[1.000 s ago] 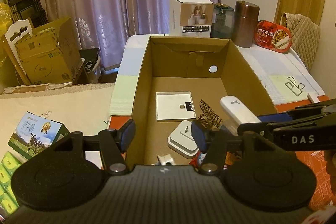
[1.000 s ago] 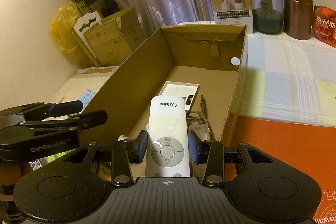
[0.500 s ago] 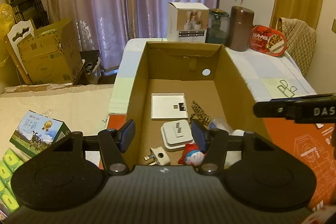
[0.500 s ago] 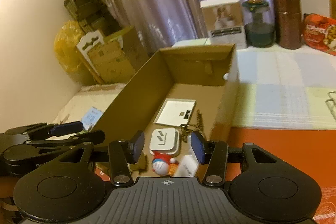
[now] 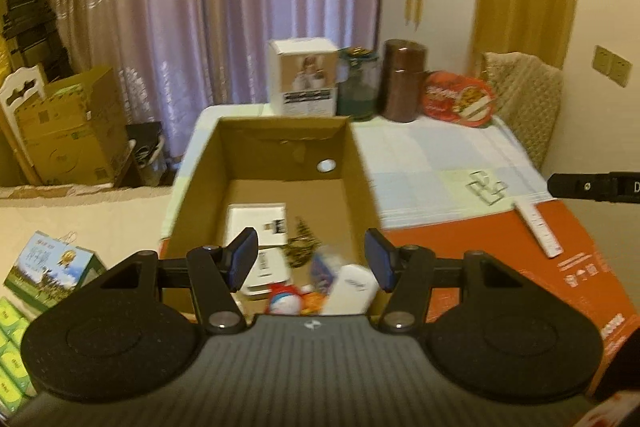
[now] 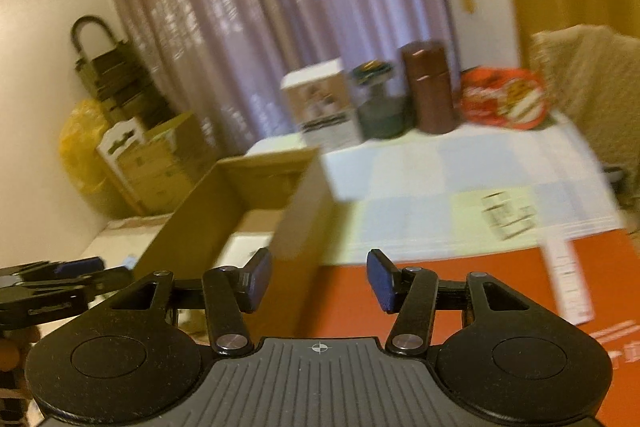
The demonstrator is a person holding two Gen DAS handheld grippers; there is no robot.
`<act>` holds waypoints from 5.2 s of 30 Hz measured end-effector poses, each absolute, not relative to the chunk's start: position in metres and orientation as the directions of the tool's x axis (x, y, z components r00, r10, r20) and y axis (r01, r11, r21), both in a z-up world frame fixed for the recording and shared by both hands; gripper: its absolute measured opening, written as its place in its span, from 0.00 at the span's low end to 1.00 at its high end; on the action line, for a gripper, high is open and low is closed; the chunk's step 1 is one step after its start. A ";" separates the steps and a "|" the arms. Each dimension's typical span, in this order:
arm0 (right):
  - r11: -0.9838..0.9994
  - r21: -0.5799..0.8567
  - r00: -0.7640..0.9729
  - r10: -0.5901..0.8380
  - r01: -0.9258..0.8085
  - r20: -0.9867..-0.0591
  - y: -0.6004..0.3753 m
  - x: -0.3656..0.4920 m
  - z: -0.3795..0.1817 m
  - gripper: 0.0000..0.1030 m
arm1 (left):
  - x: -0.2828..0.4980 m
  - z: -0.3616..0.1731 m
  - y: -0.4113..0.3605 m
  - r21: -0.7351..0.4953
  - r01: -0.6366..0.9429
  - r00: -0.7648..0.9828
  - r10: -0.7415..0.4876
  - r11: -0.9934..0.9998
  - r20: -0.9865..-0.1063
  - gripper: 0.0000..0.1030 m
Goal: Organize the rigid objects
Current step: 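Move both tools back over the mat toward the wire rack and remote, then grasp the white button remote with the right tool while the left tool grasps the wire rack, then carry the wire rack and white remote over the cardboard box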
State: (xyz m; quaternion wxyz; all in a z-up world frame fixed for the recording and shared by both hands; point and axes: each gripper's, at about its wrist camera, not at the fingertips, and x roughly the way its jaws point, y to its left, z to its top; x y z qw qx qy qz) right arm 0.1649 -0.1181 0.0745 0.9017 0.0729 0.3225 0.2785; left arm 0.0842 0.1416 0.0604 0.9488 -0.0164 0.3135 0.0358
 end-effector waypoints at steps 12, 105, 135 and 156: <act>0.938 0.221 0.771 0.345 -0.266 -0.535 -0.253 0.157 0.089 0.50 | 0.103 0.066 0.047 -0.067 0.075 0.812 -0.099 0.995 -0.575 0.52; 0.941 0.052 0.704 0.287 -0.336 -0.650 -0.251 0.361 -0.125 0.34 | 0.383 -0.155 -0.070 -0.078 0.069 0.756 -0.103 0.995 -0.646 0.60; 0.919 0.131 0.675 0.366 -0.373 -0.641 -0.213 0.362 -0.118 0.34 | 0.307 -0.143 -0.036 -0.060 0.142 0.737 -0.146 0.988 -0.660 0.55; 0.922 0.146 0.670 0.364 -0.359 -0.647 -0.209 0.337 -0.099 0.34 | 0.284 -0.140 -0.036 -0.065 0.015 0.731 -0.056 0.998 -0.680 0.50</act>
